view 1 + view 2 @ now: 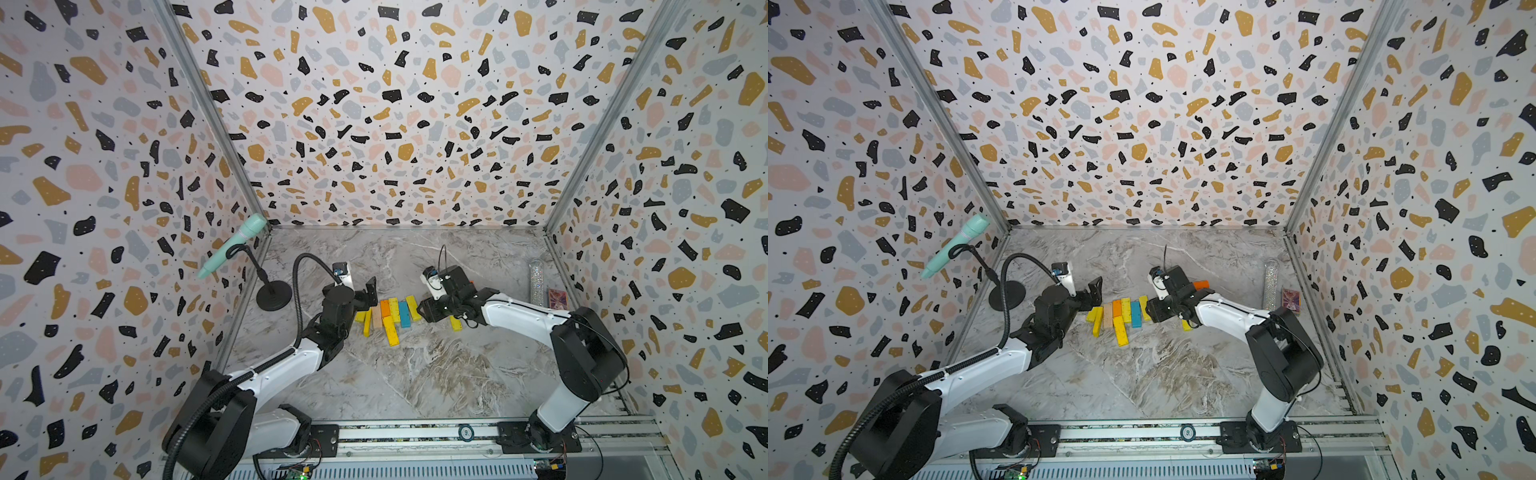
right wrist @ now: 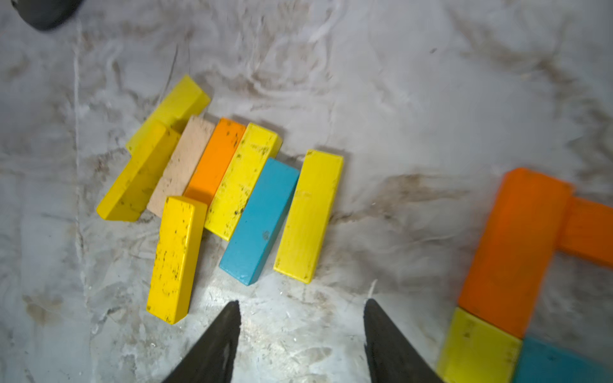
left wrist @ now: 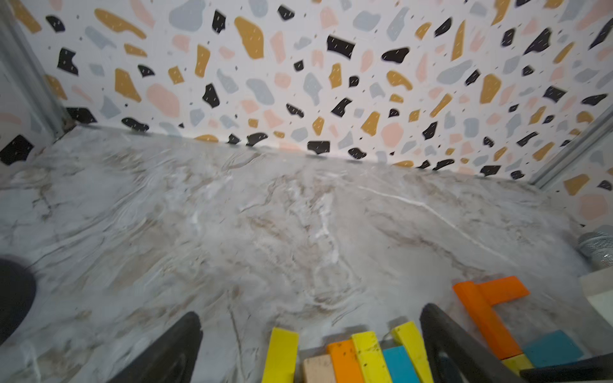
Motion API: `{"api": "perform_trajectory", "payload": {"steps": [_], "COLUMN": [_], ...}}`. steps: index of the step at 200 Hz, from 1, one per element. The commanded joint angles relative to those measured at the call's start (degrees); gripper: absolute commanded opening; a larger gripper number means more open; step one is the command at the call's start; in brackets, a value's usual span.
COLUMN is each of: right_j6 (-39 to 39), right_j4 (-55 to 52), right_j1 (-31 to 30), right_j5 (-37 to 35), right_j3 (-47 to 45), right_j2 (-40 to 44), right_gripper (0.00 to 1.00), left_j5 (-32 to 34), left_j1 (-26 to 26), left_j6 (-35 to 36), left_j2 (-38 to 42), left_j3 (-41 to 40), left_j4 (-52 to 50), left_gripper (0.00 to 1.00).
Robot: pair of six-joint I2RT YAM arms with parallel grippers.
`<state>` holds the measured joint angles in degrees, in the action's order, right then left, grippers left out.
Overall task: Assemble the number 6 with building blocks
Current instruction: Pick up the building block from the center of the board.
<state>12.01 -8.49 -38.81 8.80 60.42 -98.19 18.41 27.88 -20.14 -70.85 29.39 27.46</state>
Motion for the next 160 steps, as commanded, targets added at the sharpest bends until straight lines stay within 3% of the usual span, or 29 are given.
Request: {"api": "perform_trajectory", "payload": {"steps": [1,160], "right_j6": [-0.6,4.9], "right_j4": [-5.5,-3.6], "right_j1": [-1.6,-2.7], "right_j5": [-4.7,-5.8], "right_j3": [2.6,9.5], "right_j2": [-1.5,-14.4], "right_gripper": [0.61,0.6], "left_j5": [-1.7,-3.8], "left_j1": [-1.4,-3.2], "left_j6": [-1.8,-3.0], "left_j2": [1.4,2.9], "left_j3": [-2.2,-3.5], "left_j4": [7.3,5.7], "left_gripper": [1.0,0.99]}}
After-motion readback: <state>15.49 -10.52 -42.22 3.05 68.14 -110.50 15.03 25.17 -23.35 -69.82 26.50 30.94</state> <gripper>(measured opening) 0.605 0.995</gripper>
